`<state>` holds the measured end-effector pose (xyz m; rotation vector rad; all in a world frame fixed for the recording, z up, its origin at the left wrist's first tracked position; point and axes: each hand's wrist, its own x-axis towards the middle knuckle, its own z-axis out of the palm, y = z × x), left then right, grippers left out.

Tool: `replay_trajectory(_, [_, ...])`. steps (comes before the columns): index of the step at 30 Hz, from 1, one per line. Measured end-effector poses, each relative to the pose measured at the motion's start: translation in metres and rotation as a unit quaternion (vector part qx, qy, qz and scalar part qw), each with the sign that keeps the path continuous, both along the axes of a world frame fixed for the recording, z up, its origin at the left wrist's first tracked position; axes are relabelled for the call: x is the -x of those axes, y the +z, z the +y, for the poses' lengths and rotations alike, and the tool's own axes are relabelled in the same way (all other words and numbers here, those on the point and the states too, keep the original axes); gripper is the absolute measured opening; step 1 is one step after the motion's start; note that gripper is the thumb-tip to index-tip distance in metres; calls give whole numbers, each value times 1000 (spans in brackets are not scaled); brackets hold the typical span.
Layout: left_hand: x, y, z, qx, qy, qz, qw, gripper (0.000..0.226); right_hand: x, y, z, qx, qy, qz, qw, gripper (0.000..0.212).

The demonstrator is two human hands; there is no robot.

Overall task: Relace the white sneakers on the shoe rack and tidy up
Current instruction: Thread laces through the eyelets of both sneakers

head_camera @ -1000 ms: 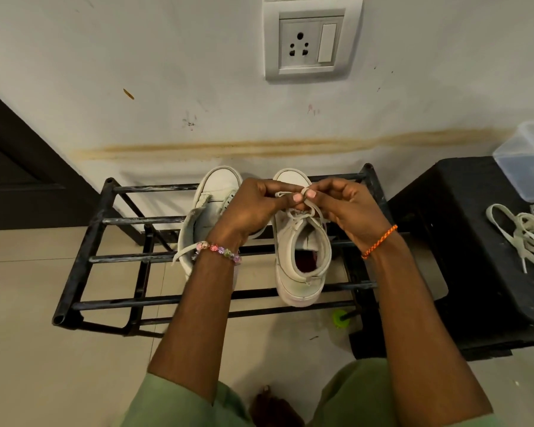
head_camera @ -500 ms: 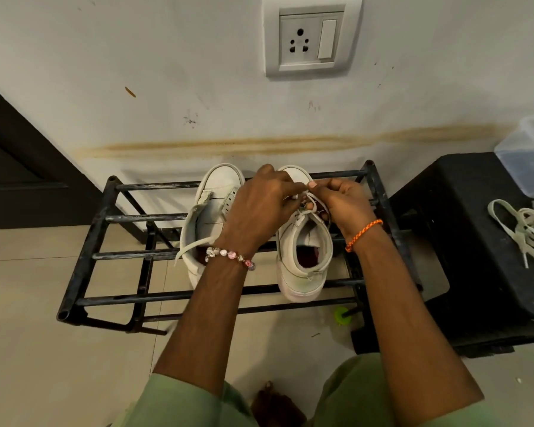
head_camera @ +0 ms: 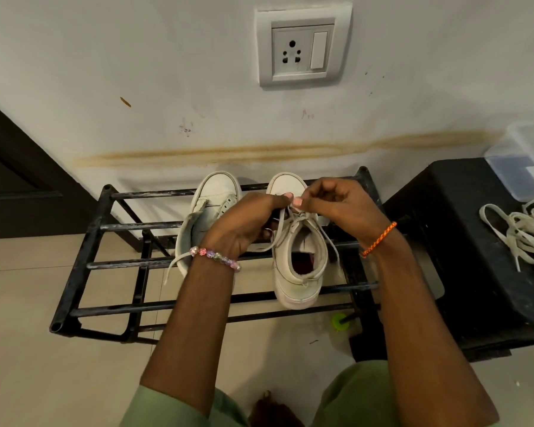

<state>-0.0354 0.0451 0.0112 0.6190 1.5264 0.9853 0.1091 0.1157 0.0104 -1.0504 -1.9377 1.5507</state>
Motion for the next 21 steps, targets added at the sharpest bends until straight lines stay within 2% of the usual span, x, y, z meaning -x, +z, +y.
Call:
replay_trajectory(4, [1, 0, 0, 32, 10, -50, 998, 17, -3, -1, 2, -22, 39, -11, 999, 17])
replay_trajectory(7, [3, -1, 0, 35, 4, -90, 995, 17, -6, 1, 3, -39, 23, 9, 999, 15])
replay_trajectory(10, [7, -4, -1, 17, -5, -95, 995, 18, -7, 1, 4, -53, -2, 10, 999, 16])
replay_trajectory(16, [6, -9, -2, -12, 37, -69, 997, 18, -5, 6, 2, 8, -44, 45, 998, 20])
replay_trajectory(21, [6, -10, 0, -36, 51, -153, 986, 36, 0, 5, 2, 83, -100, 35, 991, 21])
